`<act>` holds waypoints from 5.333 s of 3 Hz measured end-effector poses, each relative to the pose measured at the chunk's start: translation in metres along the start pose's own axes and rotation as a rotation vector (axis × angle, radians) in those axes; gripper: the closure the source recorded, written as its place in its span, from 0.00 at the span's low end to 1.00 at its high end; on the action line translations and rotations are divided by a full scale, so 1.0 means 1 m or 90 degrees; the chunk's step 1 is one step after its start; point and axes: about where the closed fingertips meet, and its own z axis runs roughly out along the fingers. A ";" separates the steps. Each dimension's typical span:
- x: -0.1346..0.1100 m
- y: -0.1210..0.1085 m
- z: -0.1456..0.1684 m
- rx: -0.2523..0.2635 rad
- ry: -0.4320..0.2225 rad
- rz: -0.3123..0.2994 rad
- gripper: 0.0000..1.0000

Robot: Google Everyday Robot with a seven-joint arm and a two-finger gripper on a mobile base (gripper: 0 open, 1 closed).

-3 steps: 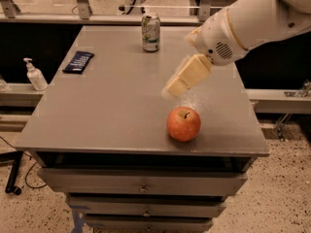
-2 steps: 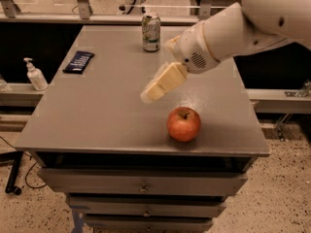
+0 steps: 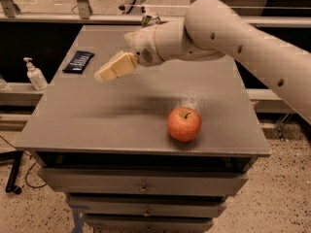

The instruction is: Move rxbar blueberry near 7up can

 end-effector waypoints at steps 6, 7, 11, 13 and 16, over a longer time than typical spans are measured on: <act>0.024 -0.064 0.179 0.086 -0.051 0.022 0.01; 0.026 -0.063 0.184 0.096 -0.050 0.024 0.19; 0.013 -0.064 0.153 0.112 -0.066 -0.003 1.00; 0.016 -0.061 0.083 0.100 -0.005 -0.073 1.00; 0.111 -0.114 -0.032 0.145 0.220 -0.061 1.00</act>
Offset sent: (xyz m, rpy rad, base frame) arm 0.1096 0.1221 -0.0672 0.1125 -0.0372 -0.0376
